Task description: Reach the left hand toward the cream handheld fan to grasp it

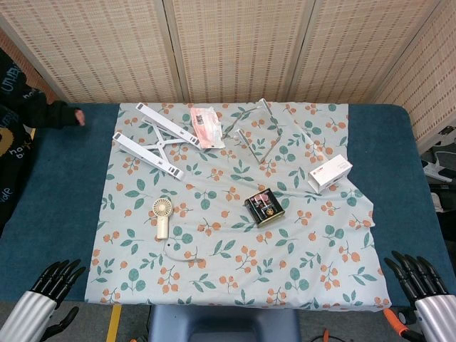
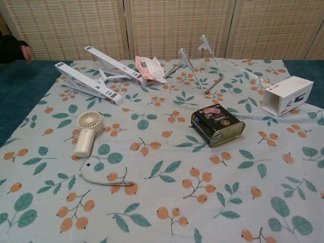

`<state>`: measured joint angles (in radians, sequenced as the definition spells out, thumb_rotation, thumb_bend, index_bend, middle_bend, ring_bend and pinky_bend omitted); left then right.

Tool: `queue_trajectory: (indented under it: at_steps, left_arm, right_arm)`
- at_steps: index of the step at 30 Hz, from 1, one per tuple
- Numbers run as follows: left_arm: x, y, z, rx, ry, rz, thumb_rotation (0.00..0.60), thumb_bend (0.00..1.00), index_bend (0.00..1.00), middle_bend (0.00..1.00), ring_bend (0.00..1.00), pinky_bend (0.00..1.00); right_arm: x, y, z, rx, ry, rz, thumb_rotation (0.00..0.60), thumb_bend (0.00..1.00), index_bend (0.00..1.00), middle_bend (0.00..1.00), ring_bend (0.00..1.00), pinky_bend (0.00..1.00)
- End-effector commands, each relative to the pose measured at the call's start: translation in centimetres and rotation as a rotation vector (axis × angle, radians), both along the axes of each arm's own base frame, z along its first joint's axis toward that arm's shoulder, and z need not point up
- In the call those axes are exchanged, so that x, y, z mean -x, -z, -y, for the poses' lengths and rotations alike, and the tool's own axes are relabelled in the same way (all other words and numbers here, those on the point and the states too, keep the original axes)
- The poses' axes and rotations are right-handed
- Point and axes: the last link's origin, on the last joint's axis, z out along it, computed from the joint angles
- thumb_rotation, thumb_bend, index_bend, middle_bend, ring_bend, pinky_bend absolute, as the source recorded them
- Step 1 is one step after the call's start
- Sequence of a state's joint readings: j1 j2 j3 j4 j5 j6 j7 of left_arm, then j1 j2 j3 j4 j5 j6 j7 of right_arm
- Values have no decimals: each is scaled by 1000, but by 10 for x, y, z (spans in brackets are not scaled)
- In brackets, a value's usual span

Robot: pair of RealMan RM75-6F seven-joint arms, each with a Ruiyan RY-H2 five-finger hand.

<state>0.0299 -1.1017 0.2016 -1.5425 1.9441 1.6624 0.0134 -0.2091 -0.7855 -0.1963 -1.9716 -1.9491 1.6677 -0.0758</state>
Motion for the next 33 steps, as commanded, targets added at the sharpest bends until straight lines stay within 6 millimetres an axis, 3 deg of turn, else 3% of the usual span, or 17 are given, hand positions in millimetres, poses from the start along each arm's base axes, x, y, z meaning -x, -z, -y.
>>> queue_trajectory:
  at_steps: [1,11,13,16,18,20,23,33]
  left_arm:
    - [-1,3,0,9,-1,-7,600,373,0,0,0,102]
    - [-5,24,-17,32,32,-11,600,386,0,2,0,179]
    - [-7,31,-25,20,48,-16,600,409,0,103,45,271]
    - [-8,52,-41,53,60,-38,600,507,0,437,333,560]
    - [-7,70,-52,103,51,-66,600,696,0,721,599,797]
    - [-6,85,-63,137,47,-98,600,864,0,857,726,903]
    - [-7,107,-77,185,34,-134,600,996,0,939,807,963]
    - [-24,139,-125,196,35,-145,600,1000,0,1000,896,1000]
  right_arm:
    - [0,1,1,-2,2,0,600,191,0,0,0,0]
    - [2,7,3,-2,4,-22,600,191,0,0,0,0]
    - [1,8,3,7,-3,-24,600,191,0,0,0,0]
    - [2,11,5,14,-5,-33,600,191,0,0,0,0]
    - [3,14,8,17,-1,-43,600,191,0,0,0,0]
    - [5,17,10,17,4,-52,600,191,0,0,0,0]
    - [7,22,13,12,14,-67,600,191,0,0,0,0]
    - [16,34,20,3,54,-118,600,191,0,0,0,0]
